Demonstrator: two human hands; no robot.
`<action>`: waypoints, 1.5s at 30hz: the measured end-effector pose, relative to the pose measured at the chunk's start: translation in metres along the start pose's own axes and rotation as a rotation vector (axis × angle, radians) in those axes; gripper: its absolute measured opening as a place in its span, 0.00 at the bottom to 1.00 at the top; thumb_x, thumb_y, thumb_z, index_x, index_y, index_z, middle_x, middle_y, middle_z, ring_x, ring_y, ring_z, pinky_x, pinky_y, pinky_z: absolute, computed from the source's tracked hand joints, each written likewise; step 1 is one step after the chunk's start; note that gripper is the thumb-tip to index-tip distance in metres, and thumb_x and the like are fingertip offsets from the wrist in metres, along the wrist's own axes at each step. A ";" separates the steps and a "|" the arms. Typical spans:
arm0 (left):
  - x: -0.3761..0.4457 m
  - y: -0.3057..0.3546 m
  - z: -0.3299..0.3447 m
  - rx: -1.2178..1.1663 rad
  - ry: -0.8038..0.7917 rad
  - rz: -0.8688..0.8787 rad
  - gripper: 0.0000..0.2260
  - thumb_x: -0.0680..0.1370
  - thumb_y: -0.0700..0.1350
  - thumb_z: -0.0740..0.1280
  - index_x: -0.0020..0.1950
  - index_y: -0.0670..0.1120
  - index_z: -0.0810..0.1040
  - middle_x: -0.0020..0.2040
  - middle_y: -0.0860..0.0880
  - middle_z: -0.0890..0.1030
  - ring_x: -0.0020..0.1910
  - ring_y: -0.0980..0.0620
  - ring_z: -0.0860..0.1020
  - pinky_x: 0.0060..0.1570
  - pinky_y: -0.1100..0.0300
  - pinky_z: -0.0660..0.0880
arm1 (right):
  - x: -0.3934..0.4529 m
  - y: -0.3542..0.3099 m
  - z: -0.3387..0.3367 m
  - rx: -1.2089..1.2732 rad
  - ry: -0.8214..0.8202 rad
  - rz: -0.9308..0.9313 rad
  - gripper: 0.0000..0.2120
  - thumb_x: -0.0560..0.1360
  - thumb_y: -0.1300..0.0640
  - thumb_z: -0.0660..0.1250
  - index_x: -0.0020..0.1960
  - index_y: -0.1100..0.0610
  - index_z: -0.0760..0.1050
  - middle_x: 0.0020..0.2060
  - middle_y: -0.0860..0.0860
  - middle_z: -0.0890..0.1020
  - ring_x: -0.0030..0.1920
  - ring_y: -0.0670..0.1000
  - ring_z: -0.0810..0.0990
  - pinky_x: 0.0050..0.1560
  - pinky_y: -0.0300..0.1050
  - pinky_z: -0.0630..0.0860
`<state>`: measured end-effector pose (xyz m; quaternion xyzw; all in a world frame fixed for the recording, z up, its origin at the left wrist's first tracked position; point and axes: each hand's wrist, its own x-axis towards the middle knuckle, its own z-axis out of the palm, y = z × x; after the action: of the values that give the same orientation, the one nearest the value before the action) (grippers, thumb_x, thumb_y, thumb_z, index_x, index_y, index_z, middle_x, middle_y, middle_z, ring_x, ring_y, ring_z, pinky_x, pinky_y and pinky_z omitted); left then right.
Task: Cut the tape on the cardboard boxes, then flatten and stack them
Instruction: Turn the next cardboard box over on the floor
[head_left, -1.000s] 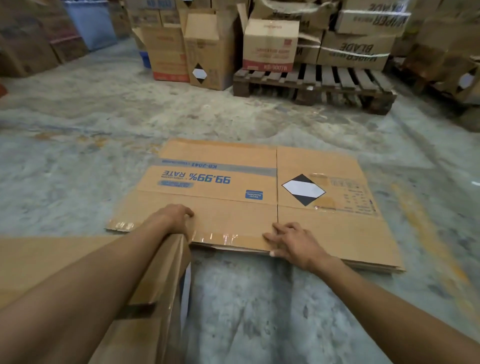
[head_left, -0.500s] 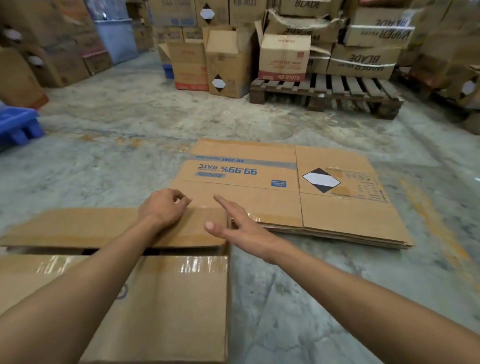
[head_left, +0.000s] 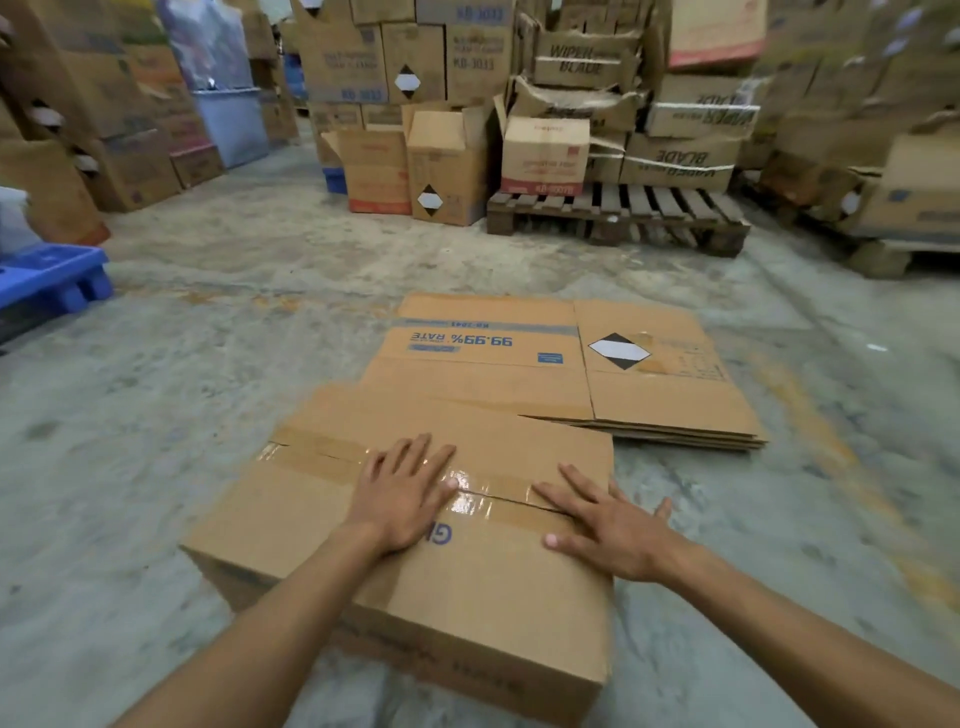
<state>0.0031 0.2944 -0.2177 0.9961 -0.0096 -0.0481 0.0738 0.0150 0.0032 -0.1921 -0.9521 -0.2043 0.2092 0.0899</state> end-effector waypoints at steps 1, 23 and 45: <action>-0.005 0.013 0.009 0.009 0.030 0.012 0.44 0.64 0.75 0.24 0.78 0.64 0.46 0.81 0.55 0.47 0.79 0.49 0.45 0.75 0.47 0.45 | -0.010 0.008 -0.002 -0.007 0.003 0.027 0.31 0.72 0.26 0.53 0.71 0.23 0.43 0.76 0.33 0.38 0.79 0.57 0.44 0.63 0.82 0.41; 0.054 0.087 0.013 -0.465 0.163 -0.594 0.45 0.70 0.75 0.57 0.77 0.45 0.57 0.71 0.34 0.68 0.68 0.33 0.69 0.64 0.39 0.67 | -0.068 0.200 -0.018 0.793 0.405 0.497 0.34 0.74 0.38 0.66 0.71 0.52 0.56 0.60 0.55 0.76 0.57 0.56 0.75 0.55 0.42 0.65; 0.018 0.233 -0.010 -1.940 0.438 -0.104 0.24 0.77 0.67 0.58 0.59 0.52 0.80 0.55 0.54 0.83 0.56 0.56 0.81 0.61 0.55 0.74 | -0.166 0.278 0.052 0.930 1.398 0.399 0.31 0.72 0.72 0.70 0.50 0.35 0.67 0.49 0.55 0.81 0.48 0.34 0.81 0.51 0.29 0.76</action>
<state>0.0189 0.0646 -0.1752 0.4907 0.0914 0.1467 0.8540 -0.0473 -0.3137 -0.2497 -0.7470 0.1755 -0.3504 0.5370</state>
